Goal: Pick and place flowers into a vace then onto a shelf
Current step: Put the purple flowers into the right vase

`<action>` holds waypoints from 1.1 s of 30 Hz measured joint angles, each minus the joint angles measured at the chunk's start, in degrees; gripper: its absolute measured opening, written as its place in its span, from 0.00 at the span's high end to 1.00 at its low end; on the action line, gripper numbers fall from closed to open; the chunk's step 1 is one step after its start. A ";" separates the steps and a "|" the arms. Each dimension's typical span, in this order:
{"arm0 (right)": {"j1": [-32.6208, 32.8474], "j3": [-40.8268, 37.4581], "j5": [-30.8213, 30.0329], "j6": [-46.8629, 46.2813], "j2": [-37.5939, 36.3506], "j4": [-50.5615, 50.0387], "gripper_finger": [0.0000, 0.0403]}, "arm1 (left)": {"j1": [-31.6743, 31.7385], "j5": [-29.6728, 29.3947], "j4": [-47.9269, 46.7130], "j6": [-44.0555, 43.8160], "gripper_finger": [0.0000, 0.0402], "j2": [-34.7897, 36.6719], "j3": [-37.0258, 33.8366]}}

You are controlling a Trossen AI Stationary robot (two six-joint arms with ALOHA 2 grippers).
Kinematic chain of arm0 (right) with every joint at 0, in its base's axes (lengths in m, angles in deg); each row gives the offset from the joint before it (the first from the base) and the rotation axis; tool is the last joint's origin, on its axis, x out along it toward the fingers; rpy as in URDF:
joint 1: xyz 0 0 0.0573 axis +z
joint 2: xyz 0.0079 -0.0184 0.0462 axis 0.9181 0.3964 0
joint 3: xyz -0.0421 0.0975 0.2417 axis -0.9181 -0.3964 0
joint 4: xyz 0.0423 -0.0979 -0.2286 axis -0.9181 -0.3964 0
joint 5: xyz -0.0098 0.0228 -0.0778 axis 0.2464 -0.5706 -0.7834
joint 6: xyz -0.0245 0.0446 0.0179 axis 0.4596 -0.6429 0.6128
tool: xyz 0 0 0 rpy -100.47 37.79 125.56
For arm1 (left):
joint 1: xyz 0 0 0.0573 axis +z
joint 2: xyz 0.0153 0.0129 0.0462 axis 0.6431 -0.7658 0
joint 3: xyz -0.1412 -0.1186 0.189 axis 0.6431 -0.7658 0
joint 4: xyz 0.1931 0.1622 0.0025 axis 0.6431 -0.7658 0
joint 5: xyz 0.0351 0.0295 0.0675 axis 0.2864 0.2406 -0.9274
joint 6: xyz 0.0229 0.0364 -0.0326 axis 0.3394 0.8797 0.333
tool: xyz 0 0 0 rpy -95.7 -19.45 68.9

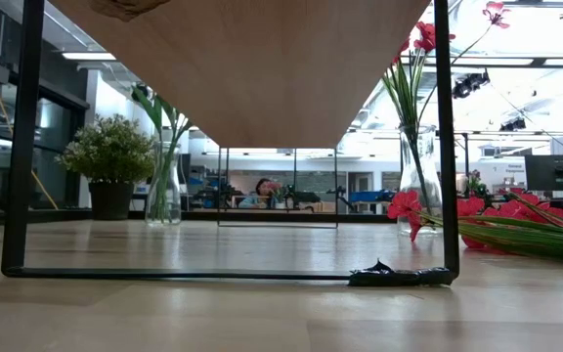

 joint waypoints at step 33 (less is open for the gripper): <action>4.35 -25.70 8.93 -10.51 -0.46 28.01 0.72 | 0.02 -0.02 0.00 -0.01 0.62 0.00 0.01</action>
